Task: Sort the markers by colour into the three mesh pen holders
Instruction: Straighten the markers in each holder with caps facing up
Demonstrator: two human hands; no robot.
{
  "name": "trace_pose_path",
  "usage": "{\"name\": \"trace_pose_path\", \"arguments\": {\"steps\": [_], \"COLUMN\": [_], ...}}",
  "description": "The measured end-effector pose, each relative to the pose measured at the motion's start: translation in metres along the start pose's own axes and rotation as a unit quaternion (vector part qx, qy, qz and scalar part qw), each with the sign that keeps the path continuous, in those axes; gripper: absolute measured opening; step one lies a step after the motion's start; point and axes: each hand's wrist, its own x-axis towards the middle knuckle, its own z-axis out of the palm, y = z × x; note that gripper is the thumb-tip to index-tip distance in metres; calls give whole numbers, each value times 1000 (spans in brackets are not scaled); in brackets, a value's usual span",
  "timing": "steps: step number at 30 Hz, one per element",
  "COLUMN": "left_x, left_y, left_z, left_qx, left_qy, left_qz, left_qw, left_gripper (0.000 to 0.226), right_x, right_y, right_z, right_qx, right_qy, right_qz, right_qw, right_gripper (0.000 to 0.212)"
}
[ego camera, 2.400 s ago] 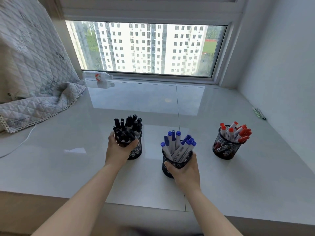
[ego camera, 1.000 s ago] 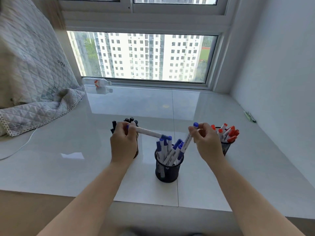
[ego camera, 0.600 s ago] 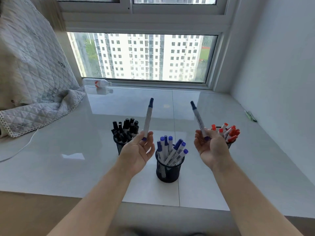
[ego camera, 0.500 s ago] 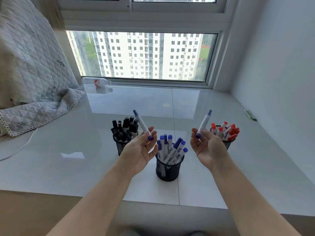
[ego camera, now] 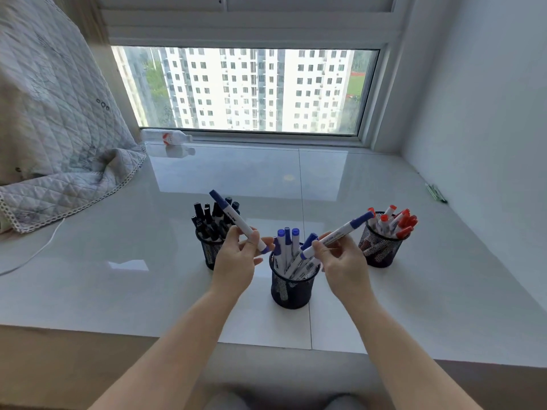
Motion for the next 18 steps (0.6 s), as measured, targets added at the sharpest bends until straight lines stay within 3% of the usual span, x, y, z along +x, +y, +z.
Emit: {"name": "trace_pose_path", "arguments": {"steps": [5,13,18], "left_x": [3,5,2], "left_y": [-2,-12,-14], "left_z": [0,-3,-2], "left_qx": [20,110,155], "left_qy": [40,55,36], "left_qz": [9,13,38], "left_qw": [999,992,987], "left_gripper": [13,12,30], "right_x": [-5,-5,-7], "right_y": [4,3,4], "right_z": [2,0,3], "right_qx": [-149,-130,-183], "right_qy": [-29,-19,-24], "right_qz": [-77,-81,-98], "right_qw": [985,988,978], "right_gripper": [18,53,46]}}
